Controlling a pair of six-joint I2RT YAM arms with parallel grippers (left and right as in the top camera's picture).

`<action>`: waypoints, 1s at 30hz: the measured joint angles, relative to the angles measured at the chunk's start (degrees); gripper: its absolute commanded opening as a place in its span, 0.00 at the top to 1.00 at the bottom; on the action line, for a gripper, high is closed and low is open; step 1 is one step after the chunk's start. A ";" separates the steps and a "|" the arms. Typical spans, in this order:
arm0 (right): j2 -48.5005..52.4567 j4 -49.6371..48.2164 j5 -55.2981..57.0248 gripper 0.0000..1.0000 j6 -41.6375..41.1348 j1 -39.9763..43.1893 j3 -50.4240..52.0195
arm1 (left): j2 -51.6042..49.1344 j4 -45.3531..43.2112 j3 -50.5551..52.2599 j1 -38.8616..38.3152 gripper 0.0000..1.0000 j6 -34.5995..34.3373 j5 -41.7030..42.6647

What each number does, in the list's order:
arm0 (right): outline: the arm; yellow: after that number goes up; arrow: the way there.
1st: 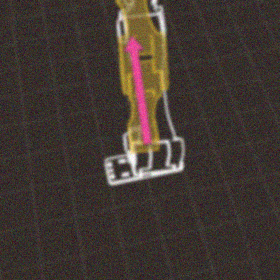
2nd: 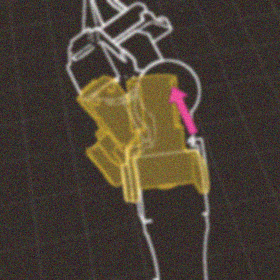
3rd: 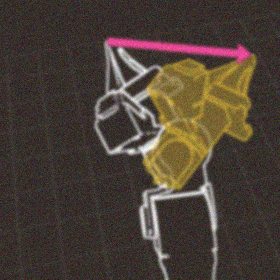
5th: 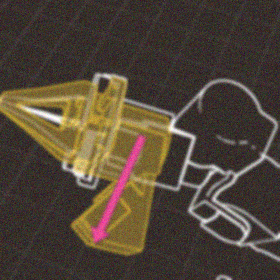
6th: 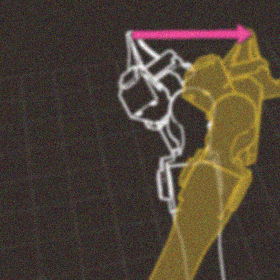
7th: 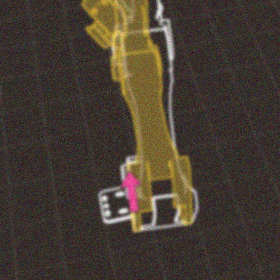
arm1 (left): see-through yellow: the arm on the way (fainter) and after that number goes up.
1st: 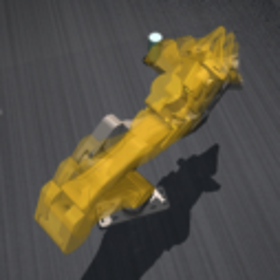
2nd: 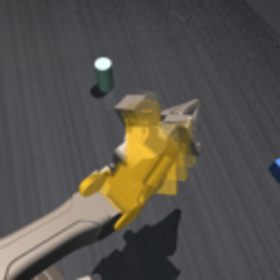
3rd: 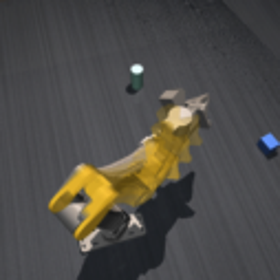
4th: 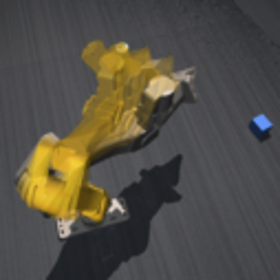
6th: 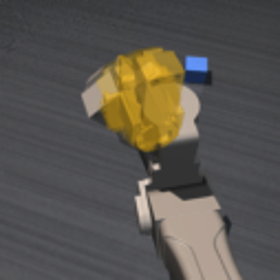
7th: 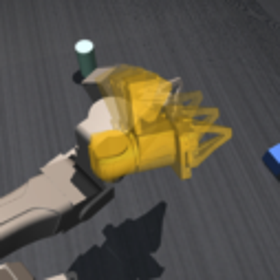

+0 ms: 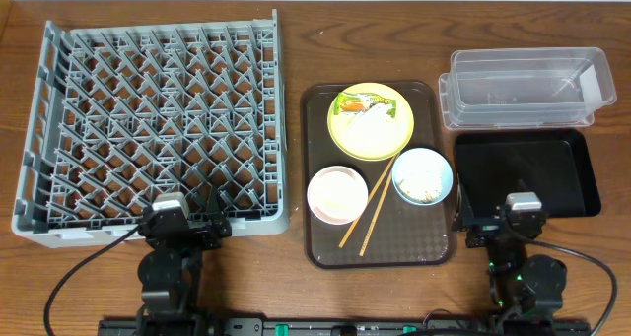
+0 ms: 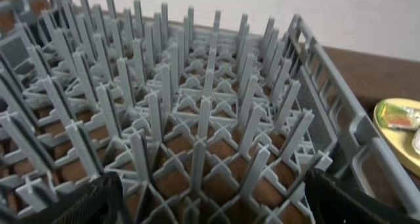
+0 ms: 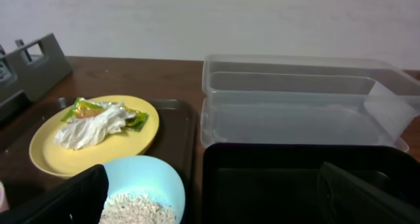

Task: Sort waste into correct bins and load items into the dishwasher rack

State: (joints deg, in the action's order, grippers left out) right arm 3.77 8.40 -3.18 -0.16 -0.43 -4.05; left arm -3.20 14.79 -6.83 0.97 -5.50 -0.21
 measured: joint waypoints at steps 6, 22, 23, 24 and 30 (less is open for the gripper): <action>12.02 3.17 0.02 0.01 -0.72 0.00 -11.10 | -9.44 5.81 -9.44 0.00 0.10 -0.02 0.00; 61.64 35.36 -8.50 0.01 -1.07 -0.09 -55.84 | -49.22 33.64 -45.11 0.00 0.10 -0.02 0.02; 63.87 36.39 -8.94 0.01 -1.11 -0.09 -58.16 | -50.80 34.45 -46.25 0.00 0.02 -0.02 0.02; 65.68 36.68 -9.57 0.01 -1.20 -0.11 -59.95 | -52.06 34.86 -46.97 0.00 0.02 0.28 0.02; 71.71 29.09 -18.69 0.01 -2.60 -0.28 -63.08 | -55.41 35.56 -47.56 0.00 0.02 0.00 0.02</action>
State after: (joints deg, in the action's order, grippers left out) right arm 75.48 37.50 -21.87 -2.76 -0.71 -67.13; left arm -58.61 50.35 -54.39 0.97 -5.50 -0.19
